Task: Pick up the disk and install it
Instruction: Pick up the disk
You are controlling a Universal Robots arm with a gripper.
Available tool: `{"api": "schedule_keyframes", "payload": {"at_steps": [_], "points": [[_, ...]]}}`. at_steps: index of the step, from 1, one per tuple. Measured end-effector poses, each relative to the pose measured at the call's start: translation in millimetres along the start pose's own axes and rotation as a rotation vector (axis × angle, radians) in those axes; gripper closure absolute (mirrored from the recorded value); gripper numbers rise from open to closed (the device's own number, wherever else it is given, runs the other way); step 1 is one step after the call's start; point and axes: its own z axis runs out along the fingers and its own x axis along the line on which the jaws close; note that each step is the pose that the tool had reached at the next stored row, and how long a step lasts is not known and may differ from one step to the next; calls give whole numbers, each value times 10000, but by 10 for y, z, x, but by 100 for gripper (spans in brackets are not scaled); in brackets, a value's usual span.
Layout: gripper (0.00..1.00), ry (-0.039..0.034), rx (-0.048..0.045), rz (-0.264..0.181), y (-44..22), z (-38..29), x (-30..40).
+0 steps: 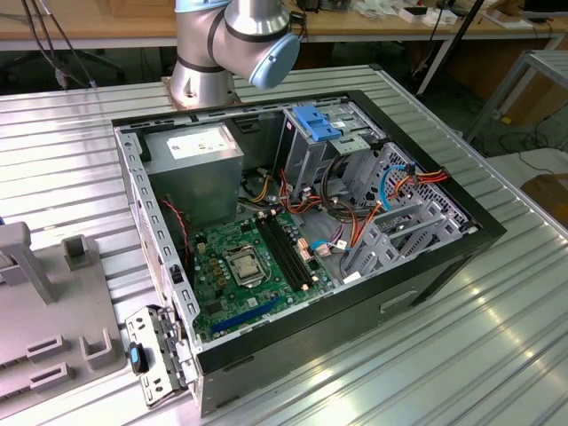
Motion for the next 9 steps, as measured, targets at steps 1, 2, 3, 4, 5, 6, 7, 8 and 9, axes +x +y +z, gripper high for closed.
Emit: {"api": "schedule_keyframes", "payload": {"at_steps": [1,2,3,4,5,6,7,8,9], "points": [[64,1,0,-1,0,6,0],[58,1,0,-1,0,11,0],[58,1,1,-1,1,15,0],[52,1,0,0,1,19,0],[52,1,0,0,1,22,0],[52,0,2,0,3,26,1],[52,0,1,1,5,30,1],[52,0,3,0,8,34,1],[52,-1,4,-1,13,38,1]]}}
